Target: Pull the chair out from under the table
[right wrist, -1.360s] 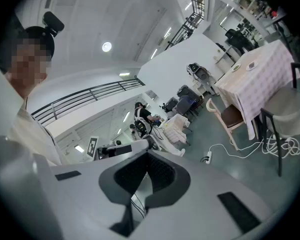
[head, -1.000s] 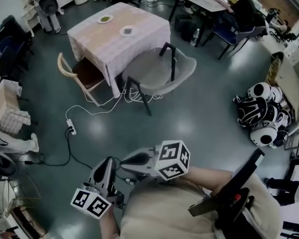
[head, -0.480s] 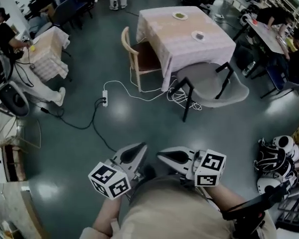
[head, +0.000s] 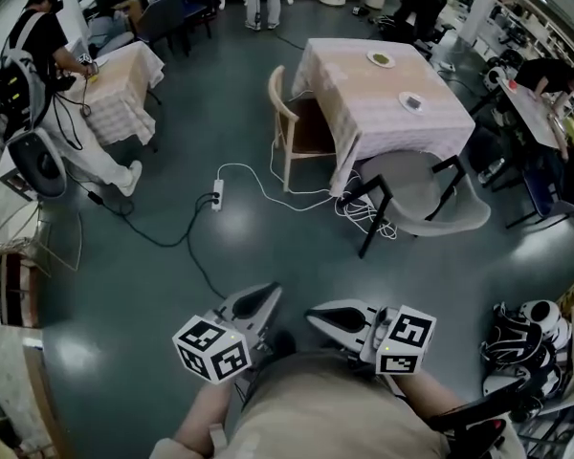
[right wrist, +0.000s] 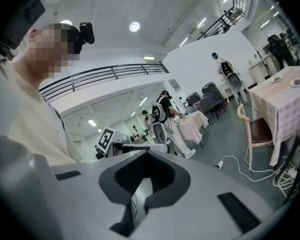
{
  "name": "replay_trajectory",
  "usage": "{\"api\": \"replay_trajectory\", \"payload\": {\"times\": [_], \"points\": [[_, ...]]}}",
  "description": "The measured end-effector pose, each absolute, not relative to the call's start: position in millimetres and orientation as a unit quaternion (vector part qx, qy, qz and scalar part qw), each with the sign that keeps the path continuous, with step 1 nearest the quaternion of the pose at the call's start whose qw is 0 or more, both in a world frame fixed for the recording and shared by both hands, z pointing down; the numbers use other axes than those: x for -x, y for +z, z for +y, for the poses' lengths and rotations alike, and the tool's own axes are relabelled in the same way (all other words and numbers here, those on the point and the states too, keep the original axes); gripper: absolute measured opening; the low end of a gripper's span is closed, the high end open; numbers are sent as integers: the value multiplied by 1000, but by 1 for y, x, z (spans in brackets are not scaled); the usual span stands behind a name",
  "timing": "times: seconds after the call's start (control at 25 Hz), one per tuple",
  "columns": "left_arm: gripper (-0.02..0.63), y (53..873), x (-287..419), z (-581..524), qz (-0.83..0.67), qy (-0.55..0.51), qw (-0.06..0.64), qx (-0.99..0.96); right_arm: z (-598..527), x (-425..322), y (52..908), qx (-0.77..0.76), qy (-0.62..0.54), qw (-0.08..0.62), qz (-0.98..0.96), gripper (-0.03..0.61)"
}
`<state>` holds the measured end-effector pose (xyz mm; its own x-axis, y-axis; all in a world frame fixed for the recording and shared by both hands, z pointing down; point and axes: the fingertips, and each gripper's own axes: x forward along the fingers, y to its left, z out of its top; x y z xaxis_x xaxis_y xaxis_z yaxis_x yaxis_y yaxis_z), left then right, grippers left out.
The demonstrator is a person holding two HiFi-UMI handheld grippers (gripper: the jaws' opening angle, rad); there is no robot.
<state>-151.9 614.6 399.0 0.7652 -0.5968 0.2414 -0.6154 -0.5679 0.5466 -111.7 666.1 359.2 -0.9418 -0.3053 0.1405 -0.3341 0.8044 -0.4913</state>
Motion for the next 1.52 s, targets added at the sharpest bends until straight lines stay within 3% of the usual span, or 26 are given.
{"api": "replay_trajectory", "payload": {"times": [0.6, 1.52], "points": [[6, 406, 136, 584, -368, 23, 323, -872, 622, 98, 368, -133, 283, 17, -950, 8], [6, 389, 5, 443, -405, 67, 317, -855, 472, -33, 354, -98, 319, -51, -941, 8]]}}
